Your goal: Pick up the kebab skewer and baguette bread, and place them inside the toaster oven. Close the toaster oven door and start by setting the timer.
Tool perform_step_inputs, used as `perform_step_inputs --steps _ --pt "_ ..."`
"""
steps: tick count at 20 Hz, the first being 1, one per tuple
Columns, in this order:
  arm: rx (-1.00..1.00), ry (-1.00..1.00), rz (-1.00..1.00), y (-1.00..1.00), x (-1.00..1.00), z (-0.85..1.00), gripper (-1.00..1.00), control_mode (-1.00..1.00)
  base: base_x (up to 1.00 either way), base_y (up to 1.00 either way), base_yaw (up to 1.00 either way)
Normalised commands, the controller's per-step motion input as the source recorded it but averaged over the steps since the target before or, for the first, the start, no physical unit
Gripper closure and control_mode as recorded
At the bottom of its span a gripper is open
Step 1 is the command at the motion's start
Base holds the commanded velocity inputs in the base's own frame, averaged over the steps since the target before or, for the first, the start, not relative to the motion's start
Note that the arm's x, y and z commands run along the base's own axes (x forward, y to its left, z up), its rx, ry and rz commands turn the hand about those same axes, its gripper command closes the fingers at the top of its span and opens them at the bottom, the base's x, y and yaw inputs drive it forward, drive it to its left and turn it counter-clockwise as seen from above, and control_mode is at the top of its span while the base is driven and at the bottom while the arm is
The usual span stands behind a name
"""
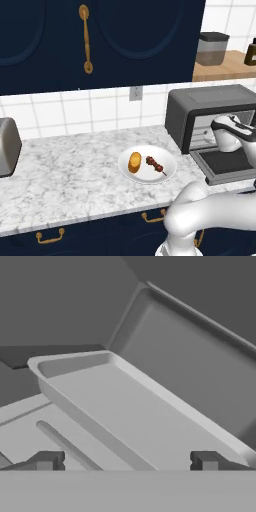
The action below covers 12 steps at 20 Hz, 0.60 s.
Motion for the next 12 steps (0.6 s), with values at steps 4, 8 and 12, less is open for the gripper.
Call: perform_step_inputs --steps 4,8,12 --pt "-0.03 -0.01 0.0 -0.03 0.28 -0.03 -1.0 -1.0 0.0 0.0 0.0" --pt "-0.02 0.0 0.0 -0.07 0.32 0.0 -1.0 -1.0 0.0 0.0 0.0" --pt "-0.02 0.0 0.0 -0.1 0.25 0.0 -1.0 -1.0 0.0 0.0 0.0"
